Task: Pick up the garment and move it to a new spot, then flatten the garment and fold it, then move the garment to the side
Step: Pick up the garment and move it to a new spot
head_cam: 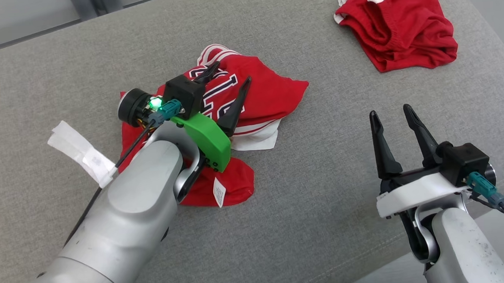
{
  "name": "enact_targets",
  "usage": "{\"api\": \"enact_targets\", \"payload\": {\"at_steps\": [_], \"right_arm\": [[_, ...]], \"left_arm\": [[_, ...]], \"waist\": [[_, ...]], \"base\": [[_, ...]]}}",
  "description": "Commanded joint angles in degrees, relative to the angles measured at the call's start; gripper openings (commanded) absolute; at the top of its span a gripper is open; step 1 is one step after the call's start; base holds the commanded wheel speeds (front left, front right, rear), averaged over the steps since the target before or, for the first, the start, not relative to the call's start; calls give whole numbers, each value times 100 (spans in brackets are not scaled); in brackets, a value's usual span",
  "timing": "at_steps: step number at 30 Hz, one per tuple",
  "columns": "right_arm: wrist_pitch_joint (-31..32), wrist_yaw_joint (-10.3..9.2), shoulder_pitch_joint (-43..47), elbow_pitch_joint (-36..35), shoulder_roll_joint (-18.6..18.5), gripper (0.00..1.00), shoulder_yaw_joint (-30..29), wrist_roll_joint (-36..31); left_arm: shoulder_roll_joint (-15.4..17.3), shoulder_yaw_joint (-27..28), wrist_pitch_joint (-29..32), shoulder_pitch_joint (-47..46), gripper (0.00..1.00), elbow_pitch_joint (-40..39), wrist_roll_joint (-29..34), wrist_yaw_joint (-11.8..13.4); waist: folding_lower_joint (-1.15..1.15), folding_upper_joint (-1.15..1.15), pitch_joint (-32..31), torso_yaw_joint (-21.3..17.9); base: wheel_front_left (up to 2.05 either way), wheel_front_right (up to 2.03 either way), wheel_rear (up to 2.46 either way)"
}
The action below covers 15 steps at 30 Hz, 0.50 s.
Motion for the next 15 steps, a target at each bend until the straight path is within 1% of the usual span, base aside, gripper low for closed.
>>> {"api": "enact_targets", "payload": {"at_steps": [1, 8, 12, 15], "right_arm": [[-28, -6, 39, 9, 0, 100, 6, -22], [-28, -6, 145, 45, -3, 100, -29, -139], [-28, -6, 236, 74, -4, 100, -132, -241], [-28, -7, 339, 51, -4, 100, -202, -325]], "left_arm": [[-17, 106, -22, 119, 100, -34, 38, 27], [-142, 720, -22, 542, 100, -354, 260, 77], [-98, 1017, -16, 936, 100, -588, 380, 118], [-39, 1307, -16, 1359, 100, -813, 415, 232]], "waist": [[0, -1, -139, 142], [0, -1, -572, 533], [0, -1, -848, 768], [0, -1, -1046, 931]], "base": [[0, 0, 0], [0, 0, 0], [0, 0, 0], [0, 0, 0]]}}
